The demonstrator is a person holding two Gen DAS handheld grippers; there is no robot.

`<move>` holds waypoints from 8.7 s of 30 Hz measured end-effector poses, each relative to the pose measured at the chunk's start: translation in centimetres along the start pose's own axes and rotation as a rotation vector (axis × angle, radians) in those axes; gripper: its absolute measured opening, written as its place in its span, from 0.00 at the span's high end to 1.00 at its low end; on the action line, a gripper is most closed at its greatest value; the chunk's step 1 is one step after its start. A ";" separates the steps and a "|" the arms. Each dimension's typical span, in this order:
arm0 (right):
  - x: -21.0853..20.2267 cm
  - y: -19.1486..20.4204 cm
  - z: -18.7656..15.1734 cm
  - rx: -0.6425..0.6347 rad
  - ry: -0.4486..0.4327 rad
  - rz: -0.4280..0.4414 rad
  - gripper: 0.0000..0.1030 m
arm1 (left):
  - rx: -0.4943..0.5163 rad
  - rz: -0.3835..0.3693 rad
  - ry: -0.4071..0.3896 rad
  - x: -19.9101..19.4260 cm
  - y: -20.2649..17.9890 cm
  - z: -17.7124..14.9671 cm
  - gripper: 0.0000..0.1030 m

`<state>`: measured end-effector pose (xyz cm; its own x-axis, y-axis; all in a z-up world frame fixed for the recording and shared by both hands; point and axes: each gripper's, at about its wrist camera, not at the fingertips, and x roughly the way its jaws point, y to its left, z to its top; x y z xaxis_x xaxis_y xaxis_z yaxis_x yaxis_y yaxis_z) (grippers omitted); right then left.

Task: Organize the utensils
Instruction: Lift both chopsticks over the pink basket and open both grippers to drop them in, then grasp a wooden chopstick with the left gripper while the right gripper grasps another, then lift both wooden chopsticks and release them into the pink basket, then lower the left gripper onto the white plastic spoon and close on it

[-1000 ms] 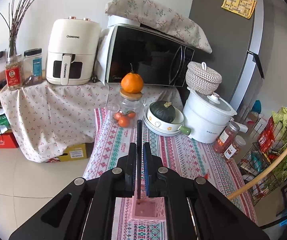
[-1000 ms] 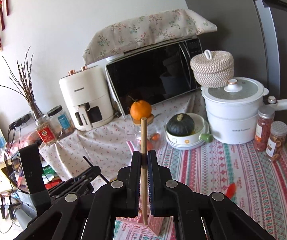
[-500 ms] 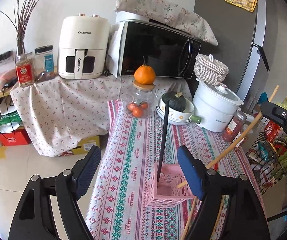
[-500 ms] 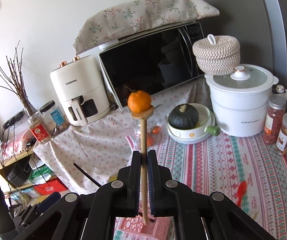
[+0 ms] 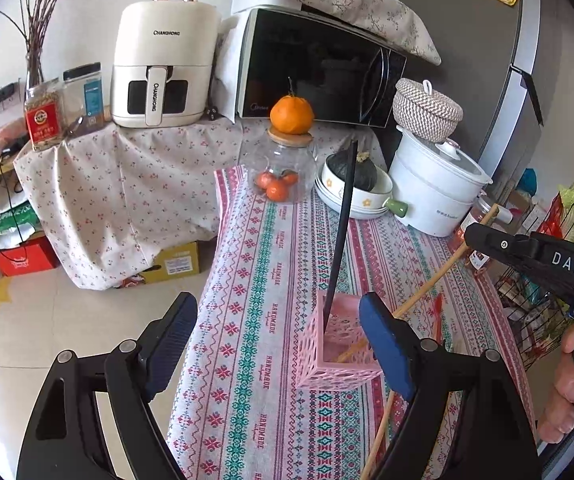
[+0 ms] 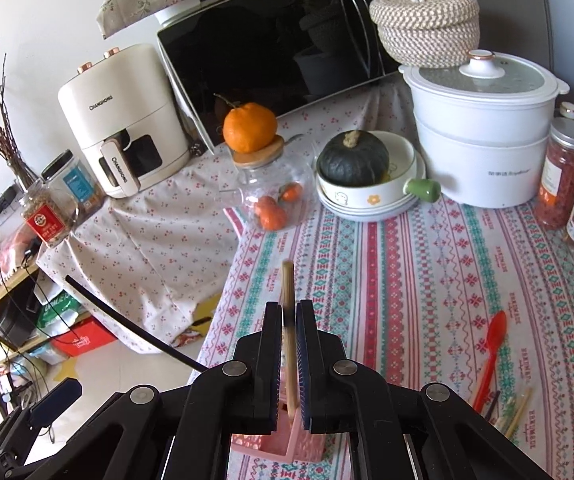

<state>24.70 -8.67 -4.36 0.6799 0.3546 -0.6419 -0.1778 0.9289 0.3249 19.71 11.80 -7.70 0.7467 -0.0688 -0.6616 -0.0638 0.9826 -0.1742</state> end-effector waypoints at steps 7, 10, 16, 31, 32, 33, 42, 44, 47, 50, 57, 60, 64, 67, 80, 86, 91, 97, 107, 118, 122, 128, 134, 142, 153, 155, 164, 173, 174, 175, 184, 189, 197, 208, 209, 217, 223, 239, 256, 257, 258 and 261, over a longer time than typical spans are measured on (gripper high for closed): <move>-1.4 -1.4 0.3 0.052 -0.038 0.029 0.43 | 0.005 -0.018 0.047 0.6 -0.6 -0.6 0.13; -2.6 -2.1 0.3 0.044 -0.052 0.010 0.31 | 0.014 -0.029 0.080 0.9 -1.1 -1.0 0.12; -4.6 -5.0 -0.6 0.062 -0.067 -0.065 0.09 | 0.020 -0.076 0.182 1.6 -2.2 -2.3 0.09; -2.3 -11.2 -7.0 -0.079 0.218 -0.287 0.01 | 0.211 -0.071 0.332 3.1 -8.0 -7.4 0.08; -2.2 -11.5 -7.3 -0.088 0.231 -0.296 0.01 | 0.223 -0.063 0.333 3.1 -8.3 -7.5 0.08; -2.3 -11.8 -7.6 -0.094 0.240 -0.304 0.01 | 0.231 -0.056 0.336 3.0 -8.6 -7.7 0.08; -3.3 -14.8 -8.3 -0.058 0.266 -0.340 0.01 | 0.337 -0.099 0.313 1.4 -12.1 -8.9 0.09; -3.4 -15.6 -8.3 -0.034 0.271 -0.343 0.01 | 0.352 -0.123 0.324 1.7 -12.9 -9.1 0.10; -3.5 -16.7 -8.4 0.009 0.280 -0.338 0.01 | 0.356 -0.155 0.348 2.7 -13.6 -9.2 0.28; -3.8 -17.5 -8.3 0.042 0.279 -0.330 0.01 | 0.344 -0.186 0.408 4.7 -13.9 -9.4 0.63; -4.1 -18.4 -8.3 0.069 0.278 -0.332 0.01 | 0.381 -0.124 0.464 9.5 -15.5 -10.2 0.86; -4.0 -18.6 -8.4 0.075 0.282 -0.330 0.01 | 0.380 -0.108 0.483 11.1 -15.9 -10.3 0.87; -3.7 -18.7 -8.5 0.074 0.293 -0.332 0.01 | 0.379 -0.082 0.499 12.8 -16.2 -10.4 0.87; -3.3 -18.8 -8.6 0.077 0.301 -0.332 0.01 | 0.370 -0.063 0.514 13.9 -16.2 -10.4 0.87; -0.5 -20.1 -9.7 0.099 0.380 -0.360 0.01 | 0.355 -0.050 0.510 14.4 -16.0 -9.9 0.94; 1.5 -19.7 -10.1 0.101 0.418 -0.356 0.01 | 0.380 -0.081 0.412 10.5 -15.7 -8.7 0.94; 3.4 -19.0 -10.4 0.101 0.448 -0.345 0.01 | 0.376 -0.133 0.351 6.5 -14.5 -8.1 0.94; 5.3 -18.5 -10.7 0.093 0.468 -0.394 0.09 | 0.363 -0.171 0.286 2.6 -12.4 -7.6 0.94; 7.0 -18.1 -10.9 0.093 0.454 -0.473 0.24 | 0.340 -0.194 0.233 0.4 -10.5 -7.0 0.94; 6.5 -16.6 -11.0 0.068 0.449 -0.418 0.84 | 0.315 -0.202 0.207 -0.3 -10.1 -6.7 0.94; 5.6 -17.8 -11.1 0.124 0.437 -0.362 0.94 | 0.304 -0.202 0.183 -0.9 -10.0 -6.5 0.94; 2.3 -17.8 -10.9 0.168 0.359 -0.278 0.94 | 0.278 -0.224 0.127 -2.6 -9.7 -5.7 0.94; -3.5 -16.0 -9.8 0.134 0.207 -0.236 0.94 | 0.243 -0.249 0.027 -5.5 -9.4 -4.1 0.94; -9.9 -11.8 -7.5 0.018 -0.018 -0.208 0.94 | 0.161 -0.263 -0.193 -10.2 -8.3 -1.7 0.94; -12.6 -8.8 -5.6 -0.059 -0.195 -0.187 0.94 | 0.116 -0.164 -0.574 -11.2 -7.5 -1.2 0.94; -12.5 -8.8 -5.6 -0.062 -0.196 -0.178 0.94 | 0.122 -0.141 -0.578 -10.0 -7.9 -1.2 0.94; -12.3 -8.9 -5.7 -0.069 -0.194 -0.170 0.94 | 0.150 -0.065 -0.513 -4.1 -9.4 -1.6 0.94; -12.2 -9.0 -5.7 -0.072 -0.197 -0.163 0.94 | 0.097 -0.071 -0.406 -0.3 -8.3 -1.0 0.94; -12.2 -9.0 -5.7 -0.072 -0.197 -0.162 0.94 | 0.093 -0.080 -0.389 0.0 -8.3 -0.9 0.93; -12.2 -9.0 -5.7 -0.072 -0.197 -0.160 0.94 | 0.090 -0.083 -0.379 0.1 -8.3 -0.8 0.93; -12.5 -7.7 -4.9 -0.070 -0.236 -0.111 0.94 | 0.070 -0.105 -0.337 -2.6 -8.0 -0.3 0.41; -12.4 -5.8 -3.9 -0.069 -0.280 -0.060 0.94 | 0.073 -0.098 -0.288 -5.6 -7.2 -0.2 0.29; -11.9 -2.2 -2.4 -0.059 -0.370 0.038 0.94 | 0.035 -0.066 -0.235 -8.9 -3.6 -0.8 0.12; -6.7 1.8 -1.9 -0.049 -0.426 0.077 0.94 | -0.035 -0.030 -0.165 -8.1 1.7 -1.4 0.10; -6.1 2.1 -2.0 -0.053 -0.424 0.072 0.94 | -0.041 -0.030 -0.158 -8.0 2.1 -1.4 0.10; -1.2 2.9 -2.5 -0.030 -0.382 0.019 0.94 | -0.073 -0.038 -0.137 -7.6 4.2 -1.5 0.10; 1.9 2.8 -3.4 -0.010 -0.306 -0.006 0.93 | -0.084 -0.035 -0.126 -7.2 5.2 -1.6 0.10; -3.7 0.9 -2.9 -0.086 -0.314 0.016 0.28 | -0.076 -0.053 -0.125 -8.4 4.1 -1.3 0.10; -12.4 -7.6 -5.1 -0.103 -0.229 -0.173 0.02 | 0.103 -0.160 -0.088 -10.7 -5.5 -3.3 0.04; -12.5 -8.1 -5.2 -0.098 -0.217 -0.182 0.02 | 0.119 -0.171 -0.069 -10.5 -6.3 -3.5 0.04; -12.5 -8.6 -5.4 -0.091 -0.203 -0.190 0.02 | 0.133 -0.179 -0.052 -10.2 -7.1 -3.8 0.04; -12.4 -10.0 -5.8 -0.073 -0.152 -0.210 0.02 | 0.182 -0.192 0.014 -8.8 -9.3 -4.6 0.04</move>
<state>13.87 -21.77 -3.70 0.8054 0.1386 -0.5764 -0.0686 0.9875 0.1417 10.69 2.52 -3.59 0.7245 -0.2580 -0.6392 0.1989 0.9661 -0.1644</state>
